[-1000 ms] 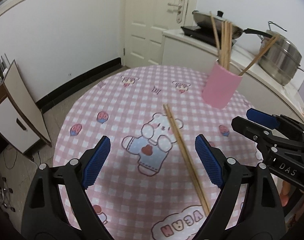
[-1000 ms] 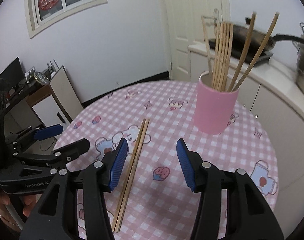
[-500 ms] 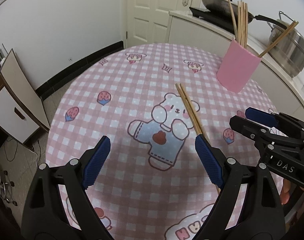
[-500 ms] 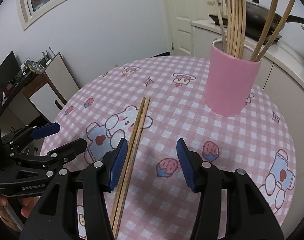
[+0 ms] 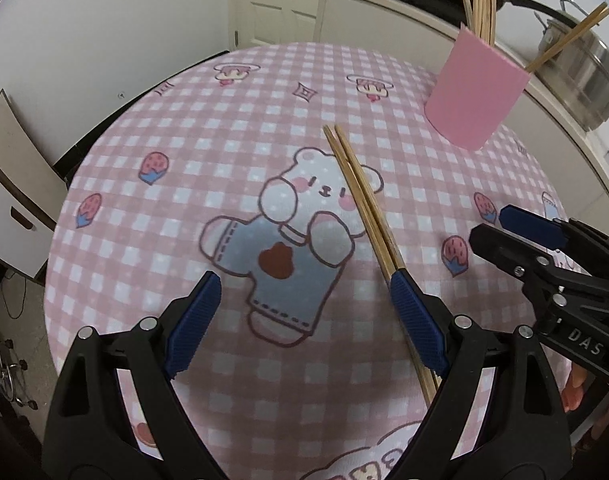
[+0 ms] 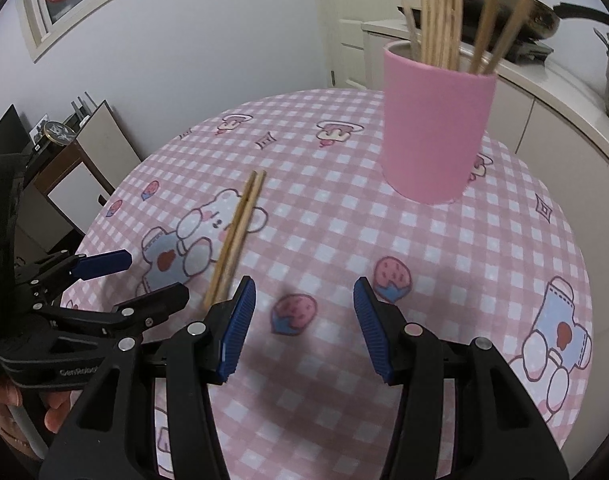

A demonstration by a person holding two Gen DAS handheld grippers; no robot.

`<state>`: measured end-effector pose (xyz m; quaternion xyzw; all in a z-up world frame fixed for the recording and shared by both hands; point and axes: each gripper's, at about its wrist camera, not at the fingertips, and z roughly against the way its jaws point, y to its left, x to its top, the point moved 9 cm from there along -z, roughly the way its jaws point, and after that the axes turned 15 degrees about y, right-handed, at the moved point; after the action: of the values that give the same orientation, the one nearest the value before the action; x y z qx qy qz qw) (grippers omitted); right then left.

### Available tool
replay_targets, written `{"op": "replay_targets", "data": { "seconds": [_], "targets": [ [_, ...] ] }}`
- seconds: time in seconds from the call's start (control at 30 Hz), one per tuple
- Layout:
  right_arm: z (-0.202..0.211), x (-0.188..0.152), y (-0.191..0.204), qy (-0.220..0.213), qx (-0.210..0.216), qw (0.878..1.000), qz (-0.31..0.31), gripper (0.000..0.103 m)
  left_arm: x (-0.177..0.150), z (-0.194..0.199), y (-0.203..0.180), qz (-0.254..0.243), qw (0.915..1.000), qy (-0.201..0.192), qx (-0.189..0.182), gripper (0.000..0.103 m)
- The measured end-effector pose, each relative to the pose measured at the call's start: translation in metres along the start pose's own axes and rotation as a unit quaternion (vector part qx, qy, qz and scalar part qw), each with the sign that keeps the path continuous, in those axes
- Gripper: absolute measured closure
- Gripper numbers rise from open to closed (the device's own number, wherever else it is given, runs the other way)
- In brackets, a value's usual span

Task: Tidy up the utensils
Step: 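Lower the open right gripper toward the last two chopsticks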

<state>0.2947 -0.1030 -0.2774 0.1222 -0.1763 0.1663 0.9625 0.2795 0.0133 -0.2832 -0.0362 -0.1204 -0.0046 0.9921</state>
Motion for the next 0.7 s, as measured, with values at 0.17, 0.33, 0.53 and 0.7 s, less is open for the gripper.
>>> {"op": "replay_targets", "data": {
  "seconds": [0.17,0.33,0.53,0.7],
  "targets": [
    [-0.001,-0.004,-0.01,0.003,0.005,1.0,-0.008,0.055,0.001,-0.01,-0.004,-0.004,0.9998,0.016,0.008,0.018],
    [-0.003,-0.008,-0.017,0.005,0.013,1.0,-0.015,0.052,0.003,-0.012,-0.005,-0.005,0.9998,0.013,0.016,0.018],
    [-0.004,-0.01,-0.022,0.005,0.021,1.0,-0.022,0.051,0.008,-0.015,-0.004,0.001,0.9997,0.019,0.018,0.018],
    [-0.003,-0.011,-0.026,0.005,0.023,0.999,-0.026,0.051,0.011,-0.017,-0.008,0.0,0.9994,0.021,0.027,0.018]
  ]
}}
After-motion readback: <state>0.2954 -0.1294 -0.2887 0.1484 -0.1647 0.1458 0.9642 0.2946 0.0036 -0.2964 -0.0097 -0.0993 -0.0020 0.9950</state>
